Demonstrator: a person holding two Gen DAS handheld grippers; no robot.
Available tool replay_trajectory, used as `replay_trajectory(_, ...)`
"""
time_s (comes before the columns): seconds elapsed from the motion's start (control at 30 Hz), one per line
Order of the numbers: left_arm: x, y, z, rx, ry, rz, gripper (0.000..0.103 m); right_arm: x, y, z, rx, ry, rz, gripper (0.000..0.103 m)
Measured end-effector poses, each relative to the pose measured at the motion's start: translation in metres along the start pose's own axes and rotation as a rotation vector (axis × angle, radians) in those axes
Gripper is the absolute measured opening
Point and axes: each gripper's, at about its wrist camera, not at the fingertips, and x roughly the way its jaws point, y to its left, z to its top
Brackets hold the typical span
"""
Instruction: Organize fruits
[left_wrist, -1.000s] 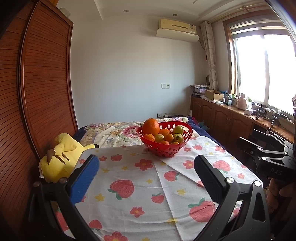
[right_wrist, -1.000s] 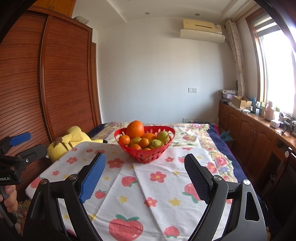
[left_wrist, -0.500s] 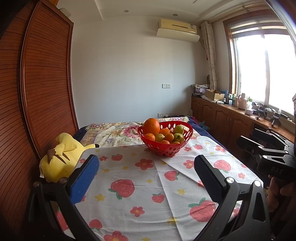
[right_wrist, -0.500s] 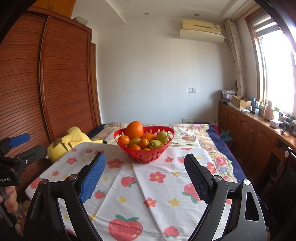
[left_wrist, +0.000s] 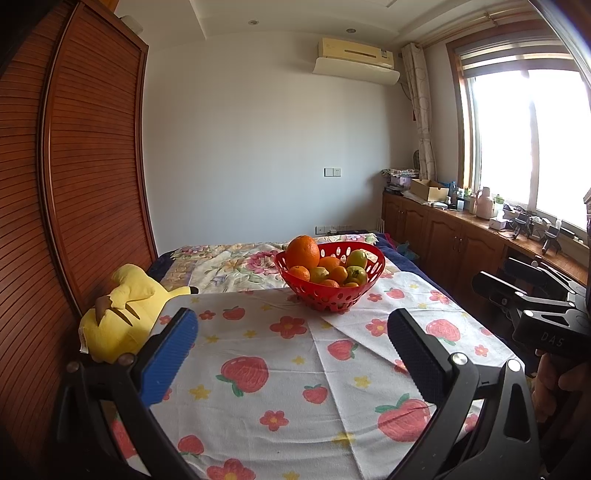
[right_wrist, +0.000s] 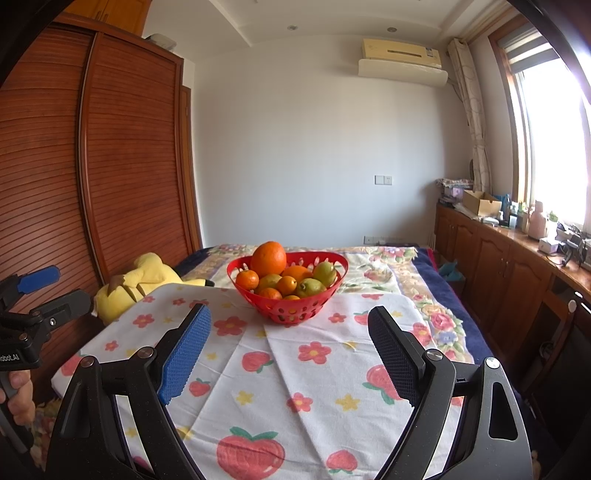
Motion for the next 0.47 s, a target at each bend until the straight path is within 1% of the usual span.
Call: replay_trajectory(0.47,-0.0025,-0.0014,-0.0002,-0.003,-0.001,0.002,0.103,-0.0021,-0.0009,0.0008,0.002,-0.003,-0.002,0.089)
